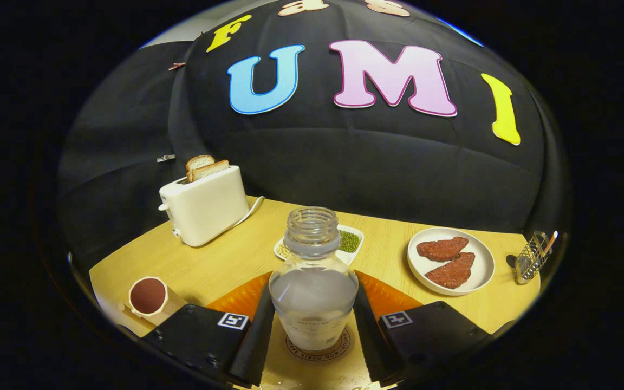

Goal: Take the bottle from table, then pour the juice into the cup, finally place the bottle on the coaster

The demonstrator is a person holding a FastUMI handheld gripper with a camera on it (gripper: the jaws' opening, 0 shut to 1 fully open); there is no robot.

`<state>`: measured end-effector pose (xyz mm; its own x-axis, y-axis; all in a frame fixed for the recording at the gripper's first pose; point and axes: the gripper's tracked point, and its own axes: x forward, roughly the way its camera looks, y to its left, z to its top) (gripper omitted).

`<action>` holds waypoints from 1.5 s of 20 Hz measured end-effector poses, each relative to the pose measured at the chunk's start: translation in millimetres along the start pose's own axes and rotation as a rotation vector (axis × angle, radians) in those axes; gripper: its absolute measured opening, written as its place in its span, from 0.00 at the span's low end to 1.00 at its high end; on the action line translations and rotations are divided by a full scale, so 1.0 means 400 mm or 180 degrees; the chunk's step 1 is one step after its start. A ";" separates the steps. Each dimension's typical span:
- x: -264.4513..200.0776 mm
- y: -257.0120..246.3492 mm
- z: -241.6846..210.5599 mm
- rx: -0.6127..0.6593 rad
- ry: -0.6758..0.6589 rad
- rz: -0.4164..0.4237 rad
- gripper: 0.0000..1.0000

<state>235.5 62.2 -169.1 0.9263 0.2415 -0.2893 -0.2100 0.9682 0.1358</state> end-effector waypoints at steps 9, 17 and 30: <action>-0.036 0.001 -0.041 -0.0206 0.0039 -0.0052 0.77; -0.051 0.006 -0.054 -0.0087 0.0119 -0.0047 1.00; -0.426 -0.052 0.209 -0.0058 -0.0708 -0.0595 1.00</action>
<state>108.0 -4.5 -43.3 0.9949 0.0404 -0.0926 -0.0329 0.9961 0.0819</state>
